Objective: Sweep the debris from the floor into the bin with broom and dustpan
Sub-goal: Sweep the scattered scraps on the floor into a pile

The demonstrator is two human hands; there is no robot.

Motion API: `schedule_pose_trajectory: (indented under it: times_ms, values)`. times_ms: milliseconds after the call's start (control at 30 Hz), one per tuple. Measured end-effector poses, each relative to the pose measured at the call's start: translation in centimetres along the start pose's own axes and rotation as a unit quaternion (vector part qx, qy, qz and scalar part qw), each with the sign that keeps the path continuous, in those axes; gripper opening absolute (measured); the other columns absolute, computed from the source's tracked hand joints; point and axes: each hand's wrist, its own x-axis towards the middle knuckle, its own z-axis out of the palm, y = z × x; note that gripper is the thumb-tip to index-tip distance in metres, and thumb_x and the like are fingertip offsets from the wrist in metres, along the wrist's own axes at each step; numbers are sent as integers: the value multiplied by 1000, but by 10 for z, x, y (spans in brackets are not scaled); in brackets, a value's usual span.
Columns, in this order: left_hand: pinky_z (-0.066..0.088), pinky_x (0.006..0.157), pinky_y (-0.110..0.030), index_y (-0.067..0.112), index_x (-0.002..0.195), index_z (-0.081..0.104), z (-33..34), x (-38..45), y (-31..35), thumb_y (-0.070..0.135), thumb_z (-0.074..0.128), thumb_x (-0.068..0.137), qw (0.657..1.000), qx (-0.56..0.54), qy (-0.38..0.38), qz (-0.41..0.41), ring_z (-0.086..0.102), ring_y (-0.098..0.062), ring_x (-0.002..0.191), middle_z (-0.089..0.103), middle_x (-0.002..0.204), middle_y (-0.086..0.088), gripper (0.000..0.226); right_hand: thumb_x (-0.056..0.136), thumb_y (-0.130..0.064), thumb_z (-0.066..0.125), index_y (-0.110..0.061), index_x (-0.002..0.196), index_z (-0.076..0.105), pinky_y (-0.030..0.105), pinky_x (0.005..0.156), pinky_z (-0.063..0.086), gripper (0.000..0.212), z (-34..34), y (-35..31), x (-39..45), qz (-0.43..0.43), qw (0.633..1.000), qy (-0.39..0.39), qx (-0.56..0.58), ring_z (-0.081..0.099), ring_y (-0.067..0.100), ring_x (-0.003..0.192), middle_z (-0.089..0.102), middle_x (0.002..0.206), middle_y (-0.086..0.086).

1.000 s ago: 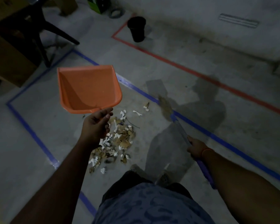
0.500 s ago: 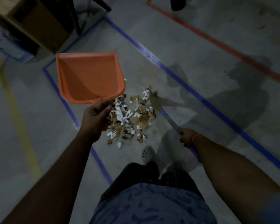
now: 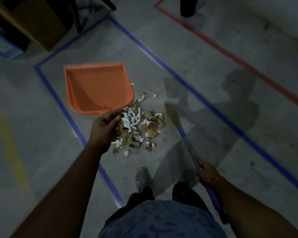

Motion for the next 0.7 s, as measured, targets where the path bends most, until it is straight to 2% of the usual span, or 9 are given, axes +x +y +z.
schedule_pose_trajectory:
  times_ms: [67, 133, 200, 233, 267, 333, 433, 567, 700]
  values:
    - [38, 42, -20, 8, 125, 66, -23, -3, -4, 5, 54, 101, 1000, -4, -3, 2, 44, -9, 49, 58, 97, -17, 27, 88, -10, 60, -21, 145, 41, 28, 84, 44, 61, 28, -8, -7, 23, 999, 13, 26, 54, 19, 97, 60, 122, 10]
    - [39, 43, -21, 6, 126, 66, -46, -6, -9, 5, 54, 101, 1000, -13, -4, 1, 45, -9, 49, 58, 93, -16, 27, 80, -31, 62, -21, 136, 53, 36, 89, 49, 57, 60, -10, -1, 46, 998, 18, 29, 56, 20, 98, 62, 115, 6]
    - [36, 44, -22, 10, 123, 68, -71, -8, -16, 7, 56, 101, 1000, -13, -9, -5, 44, -10, 48, 56, 91, -17, 26, 69, -51, 62, -38, 129, 55, 40, 99, 49, 62, 95, 18, 38, 18, 1000, -13, 1, 59, 22, 109, 63, 124, 2]
    - [35, 45, -23, 12, 122, 70, -82, -9, -19, 8, 56, 101, 1000, -8, -10, -7, 45, -11, 49, 55, 91, -18, 25, 67, -55, 61, -46, 129, 52, 42, 100, 49, 63, 102, -5, 34, 18, 999, -29, -25, 59, 25, 113, 62, 128, 1]
    - [34, 46, -24, 13, 121, 70, -93, -10, -21, 9, 57, 101, 1000, -2, -7, -7, 46, -12, 49, 56, 92, -18, 25, 68, -51, 60, -45, 131, 50, 43, 96, 51, 64, 110, -27, 32, 7, 999, -31, -39, 61, 27, 110, 63, 127, 3]
    - [37, 45, -24, 9, 125, 68, -109, -14, -23, 7, 56, 101, 1000, 0, 9, -4, 48, -11, 50, 66, 94, -11, 26, 79, -22, 59, -26, 131, 55, 41, 72, 58, 52, 119, -71, 26, 15, 998, -67, -3, 66, 31, 83, 68, 106, 17]
    - [41, 45, -24, 7, 127, 65, -127, -21, -22, 5, 55, 101, 1000, -7, 30, 4, 49, -9, 52, 72, 96, 4, 28, 86, 6, 48, -8, 130, 51, 29, 45, 49, 47, 122, -115, 27, 9, 996, -87, -8, 55, 25, 51, 59, 76, 19]
    - [42, 49, -26, 9, 127, 66, -142, -29, -27, 6, 55, 101, 998, -21, 57, 8, 48, -11, 54, 71, 96, 5, 28, 85, 9, 50, -20, 150, 31, 26, 41, 45, 73, 96, -134, 30, -31, 996, -77, -41, 56, 24, 49, 60, 89, 21]
    - [39, 49, -27, 7, 129, 65, -137, -40, -30, 7, 56, 101, 996, -43, 81, 10, 46, -12, 55, 71, 96, 6, 29, 89, 1, 53, -26, 154, 19, 34, 51, 51, 78, 69, -136, 29, -63, 991, -67, -93, 61, 25, 57, 62, 106, 23]
